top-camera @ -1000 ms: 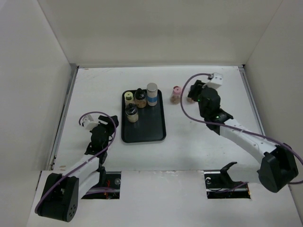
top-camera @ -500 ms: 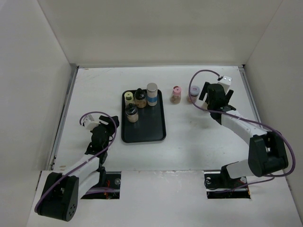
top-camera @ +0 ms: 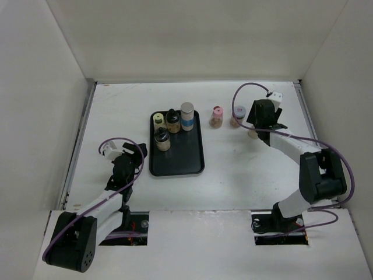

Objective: Organize the condiment bottles

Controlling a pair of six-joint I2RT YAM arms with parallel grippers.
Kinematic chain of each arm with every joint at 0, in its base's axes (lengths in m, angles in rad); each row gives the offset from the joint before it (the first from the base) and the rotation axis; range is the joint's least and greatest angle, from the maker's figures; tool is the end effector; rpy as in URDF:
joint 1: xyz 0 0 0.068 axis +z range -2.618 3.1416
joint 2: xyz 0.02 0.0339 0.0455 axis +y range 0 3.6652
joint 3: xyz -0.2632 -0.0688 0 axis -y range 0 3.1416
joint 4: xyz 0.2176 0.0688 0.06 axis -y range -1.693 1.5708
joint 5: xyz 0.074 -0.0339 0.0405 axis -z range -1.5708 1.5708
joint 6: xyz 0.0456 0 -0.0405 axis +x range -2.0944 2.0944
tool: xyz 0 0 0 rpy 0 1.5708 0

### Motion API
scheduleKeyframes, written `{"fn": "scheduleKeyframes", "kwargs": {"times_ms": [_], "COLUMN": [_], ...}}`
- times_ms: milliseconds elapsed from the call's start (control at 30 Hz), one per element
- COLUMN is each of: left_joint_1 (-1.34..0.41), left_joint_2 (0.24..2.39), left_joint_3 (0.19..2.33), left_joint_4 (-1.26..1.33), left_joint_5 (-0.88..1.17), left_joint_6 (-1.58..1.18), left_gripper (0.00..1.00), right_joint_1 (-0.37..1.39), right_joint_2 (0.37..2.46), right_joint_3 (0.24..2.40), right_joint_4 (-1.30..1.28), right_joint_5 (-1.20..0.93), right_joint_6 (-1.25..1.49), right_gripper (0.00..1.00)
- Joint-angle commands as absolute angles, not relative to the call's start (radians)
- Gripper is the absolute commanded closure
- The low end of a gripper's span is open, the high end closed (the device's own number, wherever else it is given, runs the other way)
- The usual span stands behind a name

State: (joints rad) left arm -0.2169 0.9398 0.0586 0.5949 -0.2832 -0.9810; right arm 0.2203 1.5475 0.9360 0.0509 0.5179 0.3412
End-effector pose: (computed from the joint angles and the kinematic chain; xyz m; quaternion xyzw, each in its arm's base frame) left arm 0.1614 -0.0225 0.1631 -0.3740 0.7041 -0.2410 0.5535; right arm 0.3198 0.0485 0.2404 0.1748 0.8369 -0.0857 0.5115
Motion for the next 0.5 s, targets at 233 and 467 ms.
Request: {"fn": "scheduleKeyframes", "kwargs": {"times_ms": [233,467], "left_joint_1": [-0.223,-0.226], "left_joint_2": [0.959,0.963], "left_joint_3": [0.081,0.081], "left_joint_4": [0.649,0.655], "left_joint_5": [-0.281,-0.279], "left_joint_6": [-0.976,-0.976], "left_gripper": [0.35,0.35], "right_joint_1": [0.281,0.51], "right_joint_2": [1.352,1.232], "right_joint_3": [0.905,0.89], "right_joint_4": [0.103,0.08], "right_joint_5": [0.61,0.558], "right_joint_6": [0.344,0.348], "right_gripper": [0.42,0.43]}}
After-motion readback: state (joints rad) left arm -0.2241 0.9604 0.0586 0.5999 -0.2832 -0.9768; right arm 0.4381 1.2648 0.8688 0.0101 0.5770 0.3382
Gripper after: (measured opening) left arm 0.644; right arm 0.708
